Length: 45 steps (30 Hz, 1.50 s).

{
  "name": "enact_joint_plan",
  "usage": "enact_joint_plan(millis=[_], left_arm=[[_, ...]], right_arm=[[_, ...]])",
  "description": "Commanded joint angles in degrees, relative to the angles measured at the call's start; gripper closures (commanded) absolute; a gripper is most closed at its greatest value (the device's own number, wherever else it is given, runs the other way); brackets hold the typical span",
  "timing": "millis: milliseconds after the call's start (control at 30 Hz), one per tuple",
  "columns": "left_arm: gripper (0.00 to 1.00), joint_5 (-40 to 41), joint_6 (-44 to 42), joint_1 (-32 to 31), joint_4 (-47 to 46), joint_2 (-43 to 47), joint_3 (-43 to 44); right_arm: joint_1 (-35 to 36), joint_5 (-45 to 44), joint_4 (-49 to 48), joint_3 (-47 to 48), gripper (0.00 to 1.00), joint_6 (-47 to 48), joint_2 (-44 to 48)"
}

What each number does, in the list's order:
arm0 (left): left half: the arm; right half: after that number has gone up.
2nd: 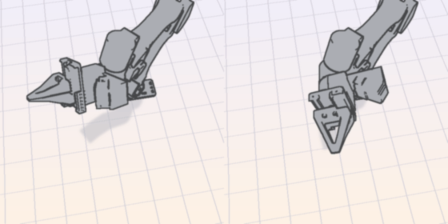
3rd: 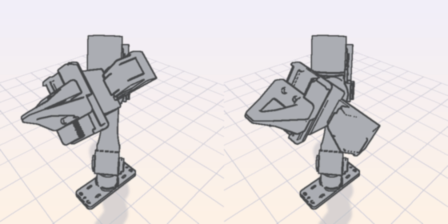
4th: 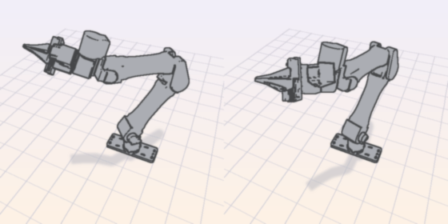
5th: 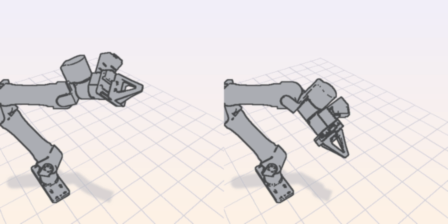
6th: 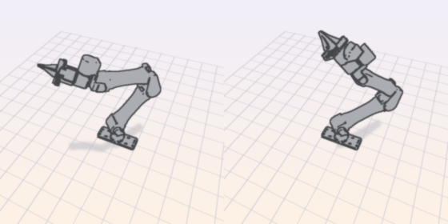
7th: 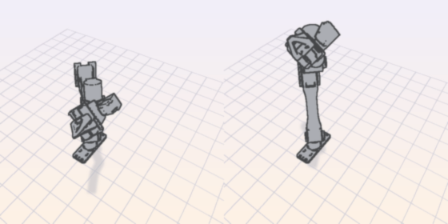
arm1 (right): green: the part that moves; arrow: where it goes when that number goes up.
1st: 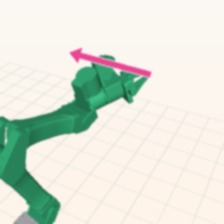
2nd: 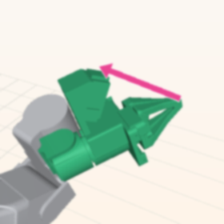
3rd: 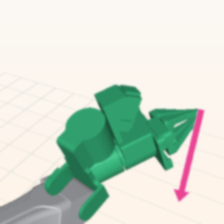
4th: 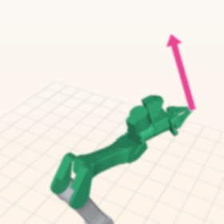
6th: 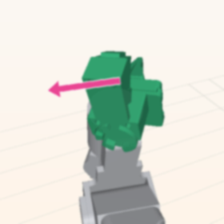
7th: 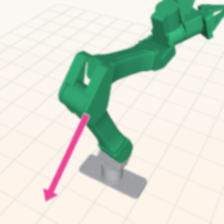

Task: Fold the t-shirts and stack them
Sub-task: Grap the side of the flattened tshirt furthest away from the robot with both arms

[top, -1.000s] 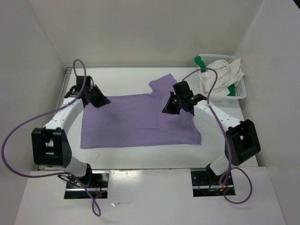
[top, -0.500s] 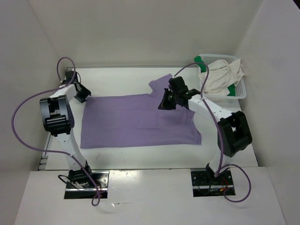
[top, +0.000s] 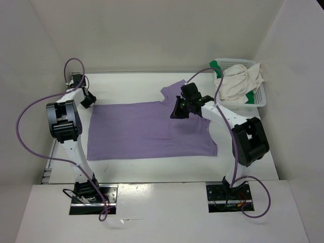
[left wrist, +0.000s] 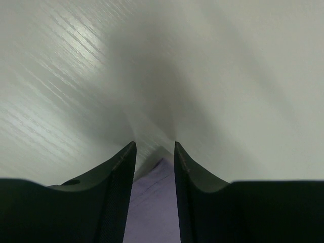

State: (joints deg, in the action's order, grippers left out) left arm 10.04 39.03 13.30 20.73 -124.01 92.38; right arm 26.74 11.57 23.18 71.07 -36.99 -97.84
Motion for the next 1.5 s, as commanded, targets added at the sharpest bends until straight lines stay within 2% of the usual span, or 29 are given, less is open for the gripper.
enact_joint_plan(millis=[0,333,467,500,533,600,733,833,1000,1033,1067,1133,1200,1467], left_arm=[[0.57,0.51,-2.28,-0.29,0.19,-0.8,0.35],[0.59,-0.73,-2.81,-3.01,-1.04,-0.8,-2.47],[0.72,-0.11,-2.81,-3.02,-0.52,-0.8,-1.86],[0.79,0.41,-2.81,-3.02,-0.52,-0.8,-1.85],[0.82,0.42,-2.81,-3.02,-0.52,-0.8,-1.85],[0.91,0.94,-2.81,-3.02,0.01,-0.8,-1.24],[1.0,2.87,-2.81,-3.02,0.63,0.51,-1.85],[1.0,3.4,-2.2,-3.02,0.63,3.06,-3.69],[1.0,2.35,-1.67,-3.02,0.1,5.97,-7.03],[1.0,2.35,-1.67,-3.02,0.1,6.66,-7.04],[1.0,2.35,-1.67,-3.02,0.1,7.45,-7.04],[1.0,1.83,-1.67,-3.02,0.63,8.17,-7.65],[1.0,1.82,-1.67,-3.02,0.63,8.78,-7.65],[1.0,1.82,-2.2,-3.02,1.15,9.3,-6.6]], right_arm=[[-0.29,-0.84,-2.52,4.34,0.93,1.49,-1.03],[-0.9,-2.61,-3.58,11.01,0.86,1.49,-6.3],[-3.7,-4.62,-3.06,18.82,0.84,2.71,-11.57],[-4.41,-6.54,-3.05,21.28,0.8,2.72,-13.76],[-4.42,-6.56,-3.05,21.3,0.8,3.59,-14.91],[-6.34,-9.89,-3.05,25.16,0.71,4.29,-18.76],[-9.42,-15.95,-2.27,34.19,0.6,5.7,-26.05],[-10.57,-22.11,-0.6,40.18,0.59,8.77,-33.34],[-11.71,-27.39,7.66,64.42,0.52,11.76,-48.2],[-11.71,-28.0,10.72,73.42,0.51,12.38,-51.02],[-11.71,-28.01,12.66,78.65,0.49,12.38,-57.13],[-11.71,-29.58,14.44,88.06,0.48,13.61,-62.19],[-11.71,-28.81,11.9,85.65,0.45,13.61,-62.21],[-12.23,-23.88,9.08,87.4,0.43,13.61,-66.07]])
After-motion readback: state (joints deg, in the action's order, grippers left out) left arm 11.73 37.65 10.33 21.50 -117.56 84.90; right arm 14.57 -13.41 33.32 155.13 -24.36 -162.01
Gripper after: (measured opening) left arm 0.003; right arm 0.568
